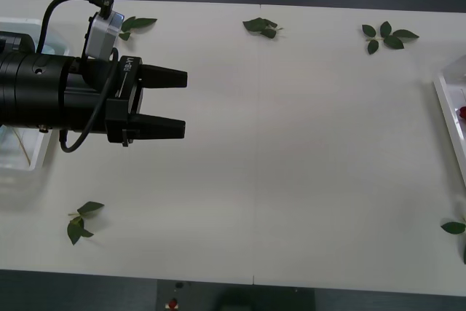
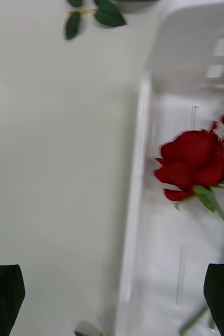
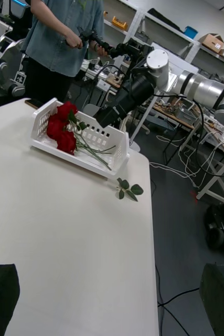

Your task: Put the red flowers into the right box and the blue flowers into the left box

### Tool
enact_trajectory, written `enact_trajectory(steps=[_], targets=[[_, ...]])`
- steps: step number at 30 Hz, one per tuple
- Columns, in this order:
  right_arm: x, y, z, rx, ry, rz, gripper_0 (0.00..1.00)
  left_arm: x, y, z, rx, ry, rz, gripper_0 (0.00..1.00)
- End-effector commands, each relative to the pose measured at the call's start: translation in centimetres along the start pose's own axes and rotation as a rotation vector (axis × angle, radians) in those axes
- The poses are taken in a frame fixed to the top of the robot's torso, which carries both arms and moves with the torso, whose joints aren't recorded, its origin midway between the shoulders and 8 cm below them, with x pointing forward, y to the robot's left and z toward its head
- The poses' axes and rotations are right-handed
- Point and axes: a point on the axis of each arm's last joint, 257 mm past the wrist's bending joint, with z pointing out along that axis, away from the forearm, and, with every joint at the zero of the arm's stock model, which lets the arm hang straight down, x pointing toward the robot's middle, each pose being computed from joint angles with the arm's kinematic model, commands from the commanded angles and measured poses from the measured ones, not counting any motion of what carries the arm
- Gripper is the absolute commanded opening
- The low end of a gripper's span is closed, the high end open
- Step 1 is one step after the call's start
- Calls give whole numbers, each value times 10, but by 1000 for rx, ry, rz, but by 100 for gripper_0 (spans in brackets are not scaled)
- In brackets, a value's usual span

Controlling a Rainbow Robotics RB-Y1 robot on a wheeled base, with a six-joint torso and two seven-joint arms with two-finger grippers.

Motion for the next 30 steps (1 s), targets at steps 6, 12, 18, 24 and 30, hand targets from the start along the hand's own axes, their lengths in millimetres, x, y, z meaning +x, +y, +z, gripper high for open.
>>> enact_trajectory(steps=[6, 12, 18, 24, 30], targets=[[-44, 76, -22, -185, -150, -346, 100, -10, -7, -2, 14, 20, 60, 100], [-56, 106, -42, -217, -185, -586, 100, -10, -7, -2, 14, 20, 60, 100], [-60, 134, -45, -292, -238, -657, 100, -10, -7, -2, 14, 20, 60, 100], [-50, 162, -41, -399, -233, -671, 100, -10, -7, -2, 14, 20, 60, 100], [-42, 194, -50, -524, -192, -750, 100, -10, -7, -2, 14, 20, 60, 100]])
